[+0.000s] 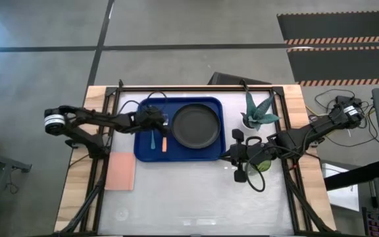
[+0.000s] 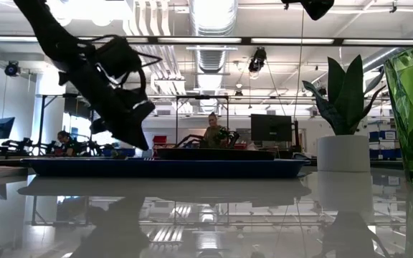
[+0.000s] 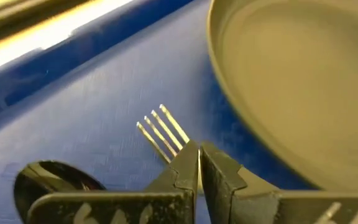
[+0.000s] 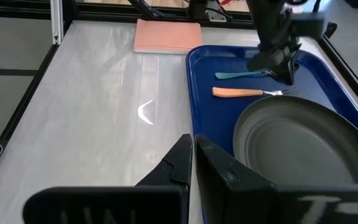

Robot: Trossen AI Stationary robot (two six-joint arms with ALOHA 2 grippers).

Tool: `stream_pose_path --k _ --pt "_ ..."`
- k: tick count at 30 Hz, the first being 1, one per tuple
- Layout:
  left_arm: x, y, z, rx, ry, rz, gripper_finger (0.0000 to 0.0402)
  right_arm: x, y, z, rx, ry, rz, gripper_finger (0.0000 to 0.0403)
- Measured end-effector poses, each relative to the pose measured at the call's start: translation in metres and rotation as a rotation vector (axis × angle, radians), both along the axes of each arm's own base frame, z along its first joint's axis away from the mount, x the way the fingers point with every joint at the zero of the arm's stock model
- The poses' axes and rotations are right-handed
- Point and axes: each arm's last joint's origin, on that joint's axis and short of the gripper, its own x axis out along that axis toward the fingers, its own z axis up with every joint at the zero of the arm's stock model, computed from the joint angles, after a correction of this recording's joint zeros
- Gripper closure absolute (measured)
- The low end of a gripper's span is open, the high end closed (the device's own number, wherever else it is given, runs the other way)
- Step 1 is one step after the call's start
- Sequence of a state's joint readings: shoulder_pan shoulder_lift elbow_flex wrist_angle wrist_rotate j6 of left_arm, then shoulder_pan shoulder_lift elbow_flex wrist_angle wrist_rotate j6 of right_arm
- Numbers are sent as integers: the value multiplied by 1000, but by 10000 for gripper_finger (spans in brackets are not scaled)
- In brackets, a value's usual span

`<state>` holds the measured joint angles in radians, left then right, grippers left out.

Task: Pick and place plate/cup/fork/spoon on tray
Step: Put the green cup on the blue serving tray to the top left of the black plate

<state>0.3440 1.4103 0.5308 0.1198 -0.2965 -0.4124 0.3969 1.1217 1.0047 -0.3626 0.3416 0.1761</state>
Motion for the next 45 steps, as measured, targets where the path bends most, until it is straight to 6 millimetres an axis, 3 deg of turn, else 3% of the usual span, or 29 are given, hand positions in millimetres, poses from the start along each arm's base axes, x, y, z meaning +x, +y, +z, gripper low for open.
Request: stream_pose_path --k 6,15,22,33,45 --pt "-4 -14 27 38 -107 -53 402 0 1 0 81 -1 -46 394" --pt "-9 -62 65 116 -281 -190 402 -12 26 2 268 21 -56 394" --pt "-19 -90 76 129 -371 -282 402 -27 35 1 392 221 -214 394" --pt "-19 -95 81 143 -421 -308 402 -53 35 -3 411 717 -608 394" --pt "-20 -94 77 165 -393 -324 402 -51 36 -5 419 714 -634 386"
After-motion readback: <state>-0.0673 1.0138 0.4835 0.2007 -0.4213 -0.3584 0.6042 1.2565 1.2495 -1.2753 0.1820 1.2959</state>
